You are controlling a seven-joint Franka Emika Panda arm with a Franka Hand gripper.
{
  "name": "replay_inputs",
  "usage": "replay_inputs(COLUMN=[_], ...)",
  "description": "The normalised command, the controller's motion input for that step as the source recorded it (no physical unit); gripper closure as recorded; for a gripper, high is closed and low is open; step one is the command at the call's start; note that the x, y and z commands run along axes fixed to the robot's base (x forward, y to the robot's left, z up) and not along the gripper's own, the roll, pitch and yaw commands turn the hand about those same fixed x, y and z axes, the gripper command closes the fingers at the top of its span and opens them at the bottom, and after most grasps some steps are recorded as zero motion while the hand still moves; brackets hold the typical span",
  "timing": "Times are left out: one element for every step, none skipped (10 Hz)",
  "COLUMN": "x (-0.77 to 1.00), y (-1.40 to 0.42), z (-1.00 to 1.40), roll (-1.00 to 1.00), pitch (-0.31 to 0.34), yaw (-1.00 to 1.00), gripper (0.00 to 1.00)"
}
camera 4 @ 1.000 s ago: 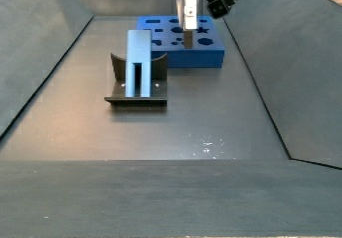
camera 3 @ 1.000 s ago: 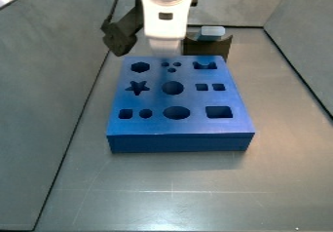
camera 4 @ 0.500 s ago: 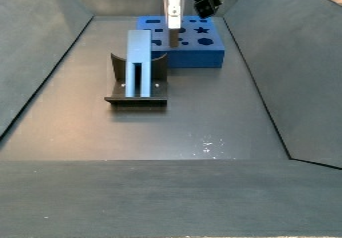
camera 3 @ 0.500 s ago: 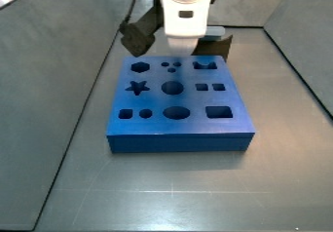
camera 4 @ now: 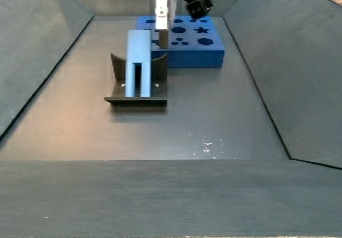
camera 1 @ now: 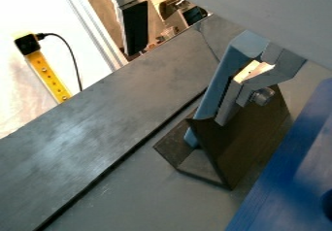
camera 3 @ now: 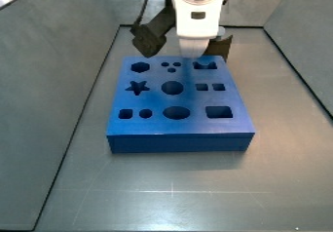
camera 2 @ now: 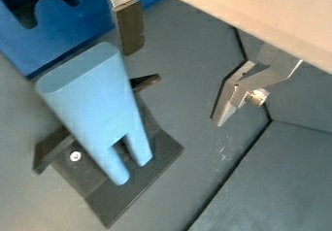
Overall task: Pick up the square-circle object. Move up. Place the square-circle object on the fixture. Regrasp the square-circle object. Move to above the board. Insert the square-circle object.
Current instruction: Regrasp the square-circle object.
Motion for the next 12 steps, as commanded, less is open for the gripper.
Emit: replay_inputs(x=[0.88,0.81,0.77,0.7,0.67,0.6,0.57,0.53,0.47,0.42,0.4,0.35], y=[-0.04,-0.04,-0.04,-0.04,-0.04,-0.04,-0.03,-0.03,-0.04,-0.03,-0.03,-0.03], z=[-0.05,-0.04,-0.05,-0.05,-0.05,-0.04,-0.04,-0.04,-0.04,-0.04,-0.04,-0.04], roll=[0.15,0.16,0.16,0.17,0.17,0.15,0.15,0.15,0.15,0.15,0.15,0.15], pitch=[0.126,0.132,0.134,0.134,0.129,0.116,0.111,0.103,0.091,0.089,0.088,0.087], yaw=[0.02,0.04,0.05,0.08,0.09,0.09,0.1,0.1,0.09,0.09,0.08,0.08], gripper=[0.0,0.0,0.0,0.0,0.0,0.0,0.0,0.0,0.0,0.0,0.0,0.0])
